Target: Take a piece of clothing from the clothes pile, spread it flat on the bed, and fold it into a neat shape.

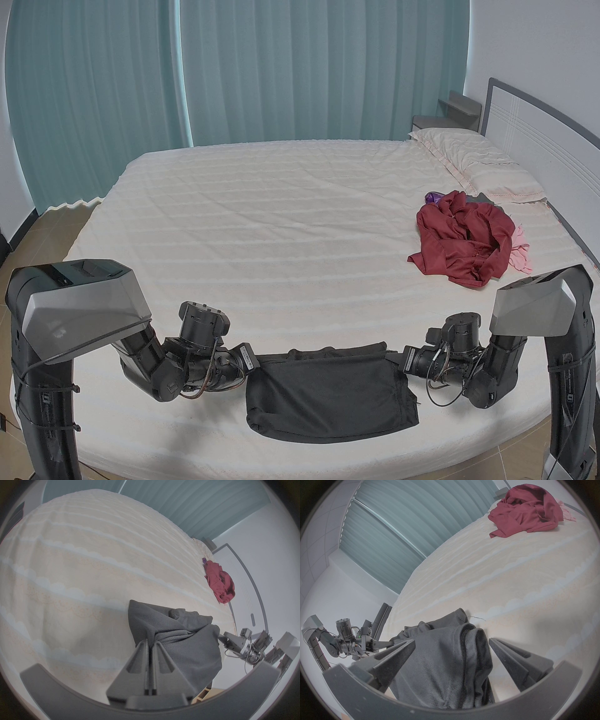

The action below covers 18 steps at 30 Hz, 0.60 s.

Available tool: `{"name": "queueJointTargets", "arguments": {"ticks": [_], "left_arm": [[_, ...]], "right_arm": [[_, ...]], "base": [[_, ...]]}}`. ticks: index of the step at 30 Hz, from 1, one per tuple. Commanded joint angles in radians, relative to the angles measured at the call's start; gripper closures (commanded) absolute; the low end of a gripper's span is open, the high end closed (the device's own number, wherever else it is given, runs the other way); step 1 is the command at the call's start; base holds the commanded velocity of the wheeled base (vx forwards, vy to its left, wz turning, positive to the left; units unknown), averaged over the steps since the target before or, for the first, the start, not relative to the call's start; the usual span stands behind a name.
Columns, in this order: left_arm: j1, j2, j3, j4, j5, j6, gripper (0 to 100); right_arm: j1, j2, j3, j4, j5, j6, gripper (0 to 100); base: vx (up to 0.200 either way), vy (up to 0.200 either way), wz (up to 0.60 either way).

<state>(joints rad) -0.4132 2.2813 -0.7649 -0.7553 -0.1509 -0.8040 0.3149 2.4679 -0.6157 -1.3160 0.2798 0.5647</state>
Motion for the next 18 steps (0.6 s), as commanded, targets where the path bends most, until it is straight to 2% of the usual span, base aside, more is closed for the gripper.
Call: {"name": "queueJointTargets", "arguments": {"ticks": [1, 4, 9, 18], "left_arm": [[0.005, 0.000, 0.007, -0.013, 0.001, -0.001, 100], [0.005, 0.003, 0.010, -0.019, 0.005, -0.001, 100], [0.002, 0.021, 0.001, -0.021, 0.045, 0.000, 100], [-0.003, 0.026, -0.005, -0.022, 0.050, 0.002, 100]], "right_arm": [[-0.008, 0.002, -0.004, 0.000, -0.021, 0.000, 100], [-0.011, 0.005, -0.009, 0.000, -0.053, 0.000, 100], [-0.011, 0.006, -0.012, -0.005, -0.057, 0.000, 100], [-0.010, 0.006, -0.029, -0.005, -0.074, 0.000, 100]], "base": [[0.000, 0.000, 0.00], [0.000, 0.000, 0.00], [0.000, 0.000, 0.00], [0.000, 0.000, 0.00]]}}
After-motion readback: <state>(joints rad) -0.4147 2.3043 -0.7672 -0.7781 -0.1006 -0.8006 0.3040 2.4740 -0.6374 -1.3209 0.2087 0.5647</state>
